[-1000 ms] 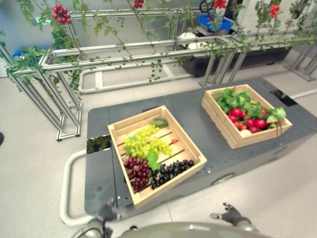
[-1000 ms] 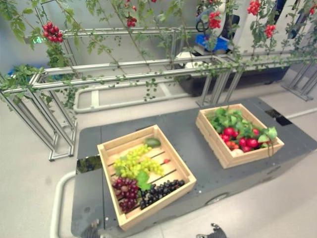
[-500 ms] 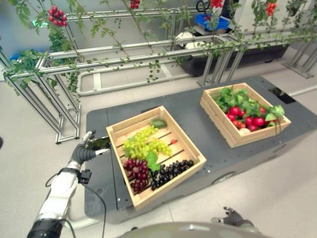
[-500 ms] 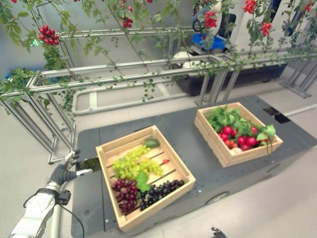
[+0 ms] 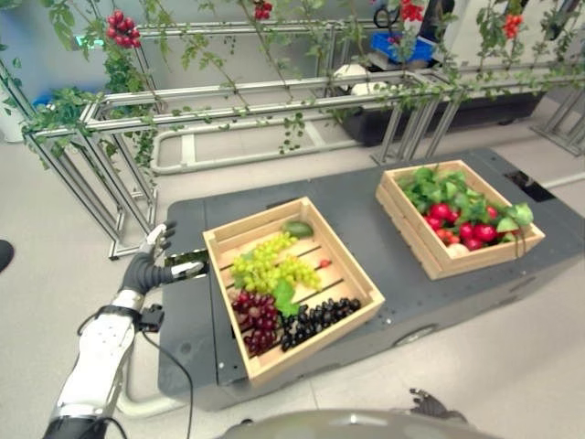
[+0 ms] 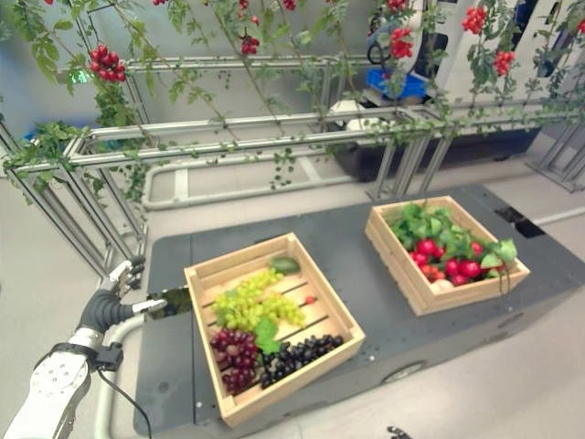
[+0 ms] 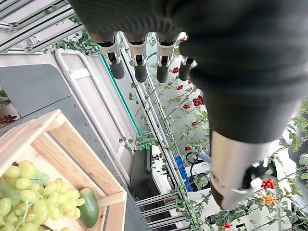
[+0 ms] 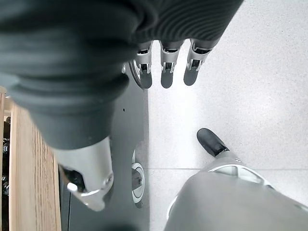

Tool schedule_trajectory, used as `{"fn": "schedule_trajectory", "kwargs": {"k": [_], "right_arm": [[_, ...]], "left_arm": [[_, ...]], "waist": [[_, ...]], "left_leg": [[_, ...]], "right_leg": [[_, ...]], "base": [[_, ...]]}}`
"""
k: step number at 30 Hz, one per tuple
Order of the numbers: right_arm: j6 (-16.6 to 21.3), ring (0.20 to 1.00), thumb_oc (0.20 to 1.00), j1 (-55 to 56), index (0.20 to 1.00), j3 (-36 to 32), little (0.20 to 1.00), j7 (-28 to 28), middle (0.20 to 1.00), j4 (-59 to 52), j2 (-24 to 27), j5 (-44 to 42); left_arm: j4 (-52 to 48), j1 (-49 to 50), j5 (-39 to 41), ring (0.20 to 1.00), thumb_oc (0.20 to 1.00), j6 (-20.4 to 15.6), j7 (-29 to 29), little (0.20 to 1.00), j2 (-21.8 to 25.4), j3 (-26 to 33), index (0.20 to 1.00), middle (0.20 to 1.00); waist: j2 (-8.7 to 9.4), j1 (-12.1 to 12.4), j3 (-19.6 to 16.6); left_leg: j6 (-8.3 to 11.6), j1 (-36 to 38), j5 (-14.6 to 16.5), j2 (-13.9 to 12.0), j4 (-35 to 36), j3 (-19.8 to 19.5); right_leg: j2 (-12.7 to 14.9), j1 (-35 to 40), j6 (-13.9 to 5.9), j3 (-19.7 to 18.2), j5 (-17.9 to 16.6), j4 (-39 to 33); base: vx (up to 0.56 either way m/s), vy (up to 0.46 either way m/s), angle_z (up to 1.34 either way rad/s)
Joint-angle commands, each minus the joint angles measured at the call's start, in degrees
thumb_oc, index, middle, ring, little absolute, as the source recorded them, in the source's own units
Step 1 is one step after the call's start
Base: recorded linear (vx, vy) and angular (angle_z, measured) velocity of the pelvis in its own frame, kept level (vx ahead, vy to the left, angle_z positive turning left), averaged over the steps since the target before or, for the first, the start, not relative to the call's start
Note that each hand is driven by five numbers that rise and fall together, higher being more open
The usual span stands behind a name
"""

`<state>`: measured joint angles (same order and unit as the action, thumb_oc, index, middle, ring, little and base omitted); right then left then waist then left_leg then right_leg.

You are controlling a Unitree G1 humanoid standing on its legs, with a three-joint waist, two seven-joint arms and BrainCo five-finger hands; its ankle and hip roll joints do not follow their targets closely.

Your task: Pick up the fruits from the basket on one side to the basket on the other side

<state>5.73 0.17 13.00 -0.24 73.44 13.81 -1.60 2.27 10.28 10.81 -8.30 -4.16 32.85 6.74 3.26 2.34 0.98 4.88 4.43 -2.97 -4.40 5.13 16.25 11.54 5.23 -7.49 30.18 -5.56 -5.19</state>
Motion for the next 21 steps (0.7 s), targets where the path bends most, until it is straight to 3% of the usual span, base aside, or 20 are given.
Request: {"fn": "schedule_trajectory", "kwargs": {"k": [1,11,21], "right_arm": [[-0.3,1.000,1.000,-3.8,1.000,1.6,1.000,0.3,1.000,1.7,0.2,1.8],[-1.1,1.000,1.000,-3.3,1.000,4.0,1.000,0.5,1.000,-0.9,0.7,0.9],[-0.2,1.000,1.000,-4.9,1.000,5.7,1.000,0.1,1.000,-4.9,1.7,-1.4]], "left_arm": [[1.9,-10.0,-0.2,1.000,1.000,-2.0,0.7,1.000,2.6,-2.8,1.000,1.000],[21.2,-35.2,-2.6,1.000,1.000,1.5,5.5,1.000,4.2,-15.7,1.000,1.000],[39.0,-49.3,-8.8,1.000,1.000,3.6,9.7,1.000,5.8,-24.7,1.000,1.000]], "waist": [[-1.99,-0.5,0.0],[-1.60,-3.7,0.5],[-0.47,-6.4,4.3]], "left_leg": [[-1.11,0.7,4.6,3.9,-0.2,-2.1],[-1.24,0.4,4.9,3.8,-0.3,-0.8],[-1.91,-4.6,5.3,3.7,-3.2,1.8]], "right_leg": [[-1.0,-0.2,-1.18,4.0,1.5,1.1],[-1.6,-1.9,-1.29,2.7,1.8,2.0],[-2.4,-8.9,-0.77,-0.2,2.3,4.3]], "base": [[0.03,0.005,0.01],[0.04,-0.004,-0.05],[-0.01,-0.013,-0.27]]}}
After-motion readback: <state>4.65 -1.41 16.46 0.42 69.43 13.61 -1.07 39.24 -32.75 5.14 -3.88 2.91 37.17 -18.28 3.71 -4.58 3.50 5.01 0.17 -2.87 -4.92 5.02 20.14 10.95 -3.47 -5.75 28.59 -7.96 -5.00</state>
